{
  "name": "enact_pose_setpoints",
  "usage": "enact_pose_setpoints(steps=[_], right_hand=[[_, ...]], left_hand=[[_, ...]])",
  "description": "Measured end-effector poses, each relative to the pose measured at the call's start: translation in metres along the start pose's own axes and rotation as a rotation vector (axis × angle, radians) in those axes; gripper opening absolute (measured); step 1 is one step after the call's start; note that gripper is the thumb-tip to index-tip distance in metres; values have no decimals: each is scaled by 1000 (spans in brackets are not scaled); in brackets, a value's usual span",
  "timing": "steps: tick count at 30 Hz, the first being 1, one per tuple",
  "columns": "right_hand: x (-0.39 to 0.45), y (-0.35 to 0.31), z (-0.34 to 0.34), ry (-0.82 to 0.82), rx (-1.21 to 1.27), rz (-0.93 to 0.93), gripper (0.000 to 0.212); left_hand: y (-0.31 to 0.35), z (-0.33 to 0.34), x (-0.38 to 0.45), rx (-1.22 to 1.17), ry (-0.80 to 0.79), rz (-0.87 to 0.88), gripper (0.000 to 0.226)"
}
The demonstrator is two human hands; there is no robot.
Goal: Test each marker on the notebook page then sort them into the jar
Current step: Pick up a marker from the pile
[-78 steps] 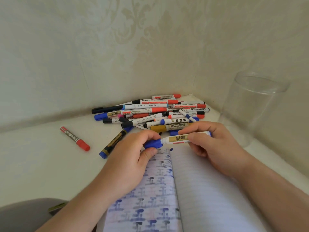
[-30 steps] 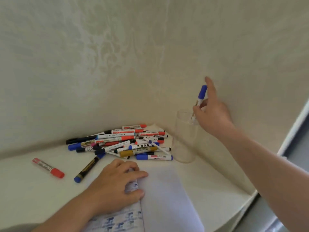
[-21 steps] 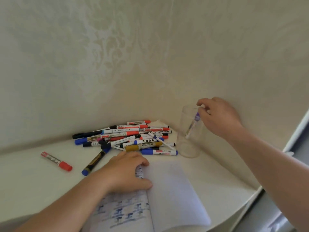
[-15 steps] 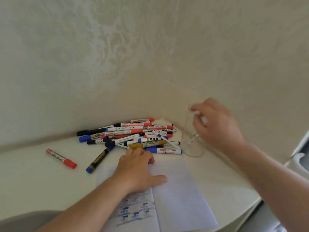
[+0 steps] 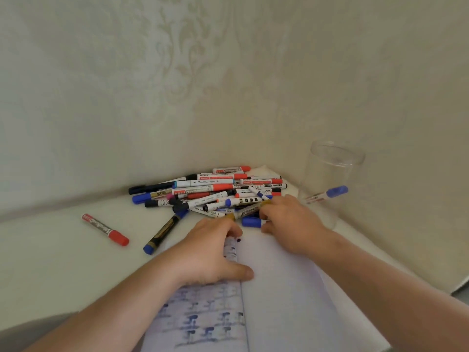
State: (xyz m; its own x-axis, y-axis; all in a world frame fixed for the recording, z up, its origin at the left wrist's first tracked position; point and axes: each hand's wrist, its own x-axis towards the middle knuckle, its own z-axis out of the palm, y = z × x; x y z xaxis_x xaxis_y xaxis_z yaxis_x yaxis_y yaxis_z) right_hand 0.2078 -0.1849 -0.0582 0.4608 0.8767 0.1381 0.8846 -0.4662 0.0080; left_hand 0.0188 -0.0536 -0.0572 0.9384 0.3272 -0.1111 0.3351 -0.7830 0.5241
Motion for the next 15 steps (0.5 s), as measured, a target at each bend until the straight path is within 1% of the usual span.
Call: enact_pose_setpoints(steps=[1, 2, 4, 5, 6, 8, 10, 12, 15], right_hand=[[-1, 2, 0, 24, -42, -36, 19], [-3, 3, 0, 85, -59, -88, 17], [-10, 3, -3, 192, 13, -166, 10], [-15, 0, -7, 203, 68, -177, 8], [-18, -3, -11, 182, 122, -167, 9], [-21, -12, -14, 80, 197, -158, 18], [-22, -22, -14, 18, 216, -196, 26], [-22, -28, -12, -27, 190, -214, 32], [-23, -24, -4, -34, 104, -236, 33]], left_hand=[[0, 3, -1, -12, 26, -9, 87], [0, 6, -1, -26, 52, -13, 89], [-2, 10, 1, -61, 101, -10, 92], [-2, 11, 2, -81, 118, -10, 94], [-3, 12, 3, -101, 131, -14, 97], [-2, 13, 5, -115, 150, -26, 97], [-1, 15, 6, -119, 177, -28, 96], [-1, 17, 7, -134, 246, -30, 94], [-4, 22, 6, -131, 367, -2, 75]])
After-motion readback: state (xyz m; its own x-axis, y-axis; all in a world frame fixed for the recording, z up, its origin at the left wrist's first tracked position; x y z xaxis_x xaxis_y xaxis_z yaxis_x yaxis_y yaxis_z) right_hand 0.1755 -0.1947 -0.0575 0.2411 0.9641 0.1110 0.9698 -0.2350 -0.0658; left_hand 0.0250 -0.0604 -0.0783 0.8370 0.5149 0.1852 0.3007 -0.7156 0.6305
